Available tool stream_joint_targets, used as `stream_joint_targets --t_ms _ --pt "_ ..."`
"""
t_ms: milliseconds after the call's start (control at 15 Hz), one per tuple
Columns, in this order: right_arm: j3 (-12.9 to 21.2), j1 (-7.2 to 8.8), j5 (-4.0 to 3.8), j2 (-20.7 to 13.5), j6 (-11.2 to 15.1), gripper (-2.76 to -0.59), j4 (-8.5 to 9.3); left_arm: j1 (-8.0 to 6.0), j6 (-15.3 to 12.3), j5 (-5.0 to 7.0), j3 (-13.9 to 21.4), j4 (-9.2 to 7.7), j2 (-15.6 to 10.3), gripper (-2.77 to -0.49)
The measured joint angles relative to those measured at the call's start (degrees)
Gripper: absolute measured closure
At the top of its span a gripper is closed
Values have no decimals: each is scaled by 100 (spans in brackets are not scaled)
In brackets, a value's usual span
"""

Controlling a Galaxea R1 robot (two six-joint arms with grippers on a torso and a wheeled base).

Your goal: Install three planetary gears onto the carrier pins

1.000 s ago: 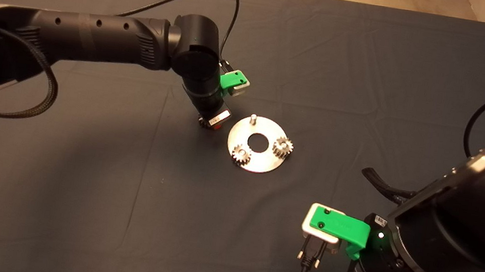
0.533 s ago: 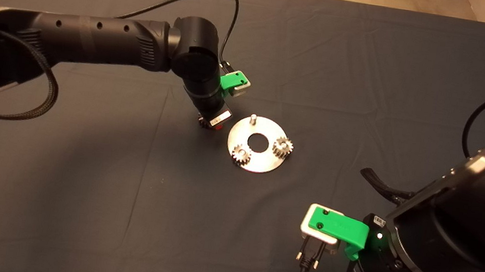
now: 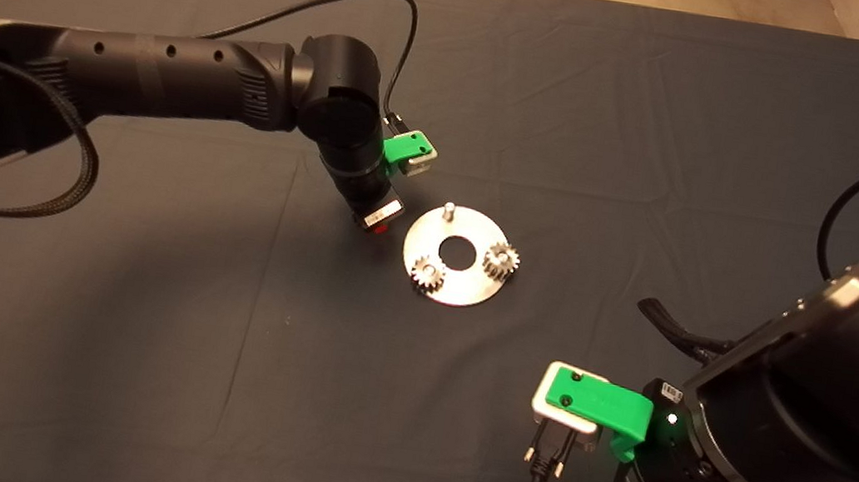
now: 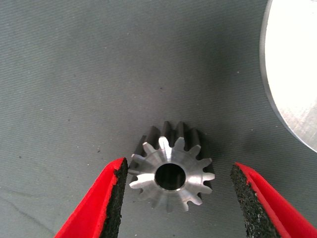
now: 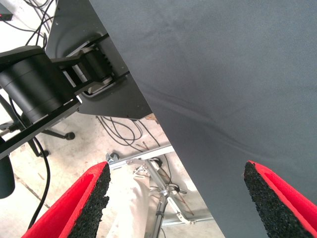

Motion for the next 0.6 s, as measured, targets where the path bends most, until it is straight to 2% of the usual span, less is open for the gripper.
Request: stream_joint_targets --t_ms 600 --pt "0 0 -2 -1 0 -200 0 0 17 -4 0 0 -28 -144"
